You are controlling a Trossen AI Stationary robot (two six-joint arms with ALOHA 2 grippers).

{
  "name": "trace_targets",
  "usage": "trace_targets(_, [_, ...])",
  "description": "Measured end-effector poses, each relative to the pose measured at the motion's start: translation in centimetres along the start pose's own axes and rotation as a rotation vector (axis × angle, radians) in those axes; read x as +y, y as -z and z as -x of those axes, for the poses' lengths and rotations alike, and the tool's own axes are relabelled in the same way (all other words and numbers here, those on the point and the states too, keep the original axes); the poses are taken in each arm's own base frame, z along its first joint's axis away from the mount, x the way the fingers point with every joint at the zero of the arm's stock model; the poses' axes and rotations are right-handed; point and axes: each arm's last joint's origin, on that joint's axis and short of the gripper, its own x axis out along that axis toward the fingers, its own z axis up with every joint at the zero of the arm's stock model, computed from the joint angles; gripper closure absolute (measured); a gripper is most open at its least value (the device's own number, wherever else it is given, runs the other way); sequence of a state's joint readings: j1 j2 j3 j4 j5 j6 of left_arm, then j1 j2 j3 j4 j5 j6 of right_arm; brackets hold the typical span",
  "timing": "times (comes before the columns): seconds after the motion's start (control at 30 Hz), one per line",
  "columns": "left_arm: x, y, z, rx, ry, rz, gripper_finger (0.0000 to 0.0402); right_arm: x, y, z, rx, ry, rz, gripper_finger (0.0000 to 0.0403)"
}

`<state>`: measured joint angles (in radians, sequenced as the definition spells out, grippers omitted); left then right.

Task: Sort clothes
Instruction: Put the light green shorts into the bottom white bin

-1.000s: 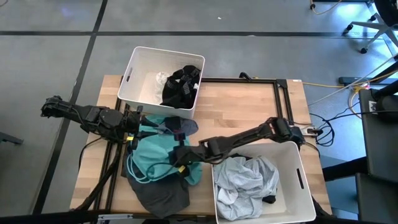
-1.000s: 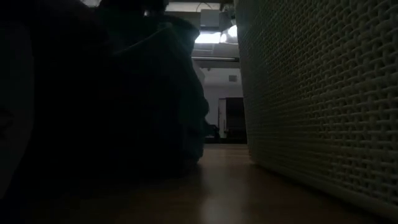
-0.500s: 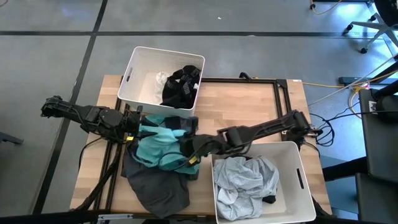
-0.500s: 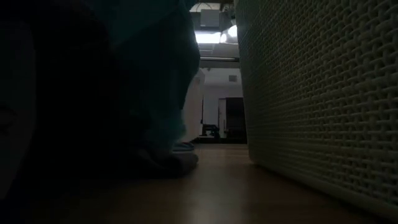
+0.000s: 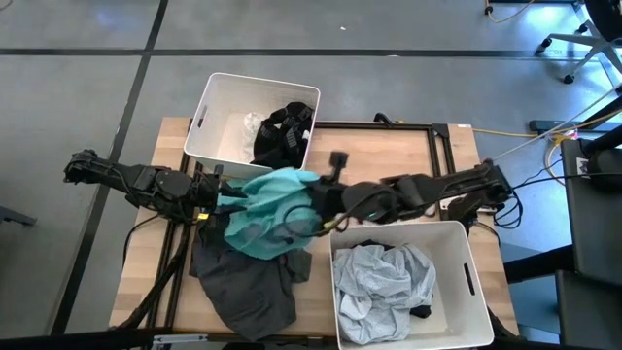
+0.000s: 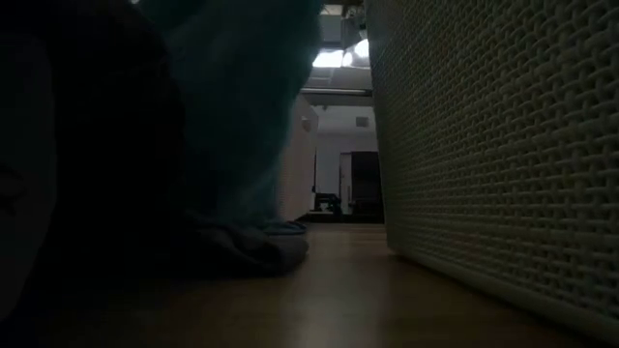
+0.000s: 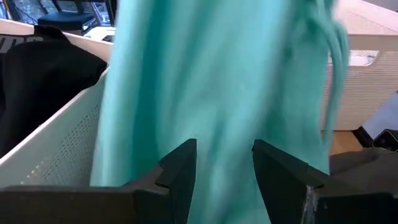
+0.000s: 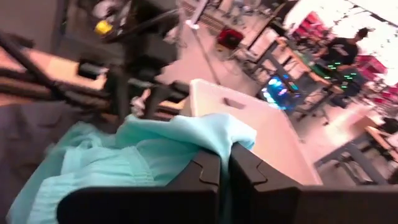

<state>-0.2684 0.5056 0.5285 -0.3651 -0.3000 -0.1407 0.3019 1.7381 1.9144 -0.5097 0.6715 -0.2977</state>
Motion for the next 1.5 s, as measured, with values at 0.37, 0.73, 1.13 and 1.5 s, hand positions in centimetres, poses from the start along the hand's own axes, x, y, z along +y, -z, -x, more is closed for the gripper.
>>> trace_targets(0.37, [0.0, -0.1, 0.0, -0.009, 0.001, 0.0, 0.0254, -5.7, -1.6, 6.1, -0.093, 0.103, -0.102, 0.0393])
trace_targets(0.73, [0.0, -0.1, 0.0, -0.01, 0.001, -0.01, 0.0254, -10.0, -2.3, 10.7, -0.207, 0.179, -0.194, 0.0391])
trace_targets(1.13, [0.0, -0.1, 0.0, -0.01, 0.0, -0.008, 0.0254, -13.9, -3.8, 15.3, -0.489, 0.165, -0.332, 0.0391])
trace_targets(1.5, [0.0, -0.1, 0.0, -0.009, 0.0, -0.007, 0.0254, -17.6, -5.9, 20.2, -0.77, 0.008, -0.44, 0.0391])
